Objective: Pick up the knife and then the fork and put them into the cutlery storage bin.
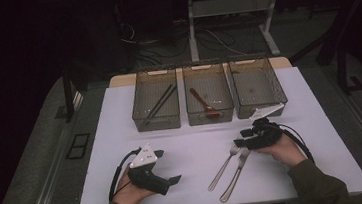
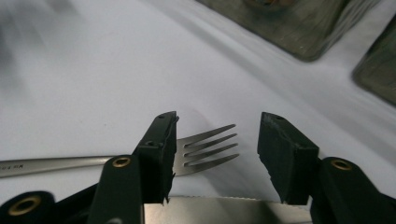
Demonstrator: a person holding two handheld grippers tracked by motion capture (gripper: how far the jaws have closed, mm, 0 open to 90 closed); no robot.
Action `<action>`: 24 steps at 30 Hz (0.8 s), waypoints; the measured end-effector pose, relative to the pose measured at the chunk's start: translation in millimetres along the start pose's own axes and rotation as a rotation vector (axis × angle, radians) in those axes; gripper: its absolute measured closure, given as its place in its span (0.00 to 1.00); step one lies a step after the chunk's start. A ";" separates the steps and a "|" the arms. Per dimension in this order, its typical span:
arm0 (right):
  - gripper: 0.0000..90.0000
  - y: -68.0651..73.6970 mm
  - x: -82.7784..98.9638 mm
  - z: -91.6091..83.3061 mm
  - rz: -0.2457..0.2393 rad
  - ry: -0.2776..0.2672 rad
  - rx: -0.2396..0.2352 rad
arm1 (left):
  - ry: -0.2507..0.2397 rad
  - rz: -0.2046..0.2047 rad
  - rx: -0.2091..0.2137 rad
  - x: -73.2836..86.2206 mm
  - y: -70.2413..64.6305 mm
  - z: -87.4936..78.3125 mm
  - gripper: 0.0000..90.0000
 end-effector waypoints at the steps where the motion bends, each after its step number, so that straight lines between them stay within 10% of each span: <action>1: 0.56 0.2 0.1 1.3 0.002 0.005 -0.006 | 0.000 0.000 0.001 0.0 0.0 0.2 0.00; 24: 0.84 -10.9 5.0 6.4 0.048 0.014 -0.115 | 0.001 0.001 0.000 0.0 -0.5 0.9 0.00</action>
Point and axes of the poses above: each handheld gripper's, and its own axes: z roughly forward along the jaws, x roughly out of its underside, y roughly to its left, the point moved 1 cm from there along z, roughly forward along the jaws, and after that the axes turned 11 degrees about y, right-handed, at the moved point
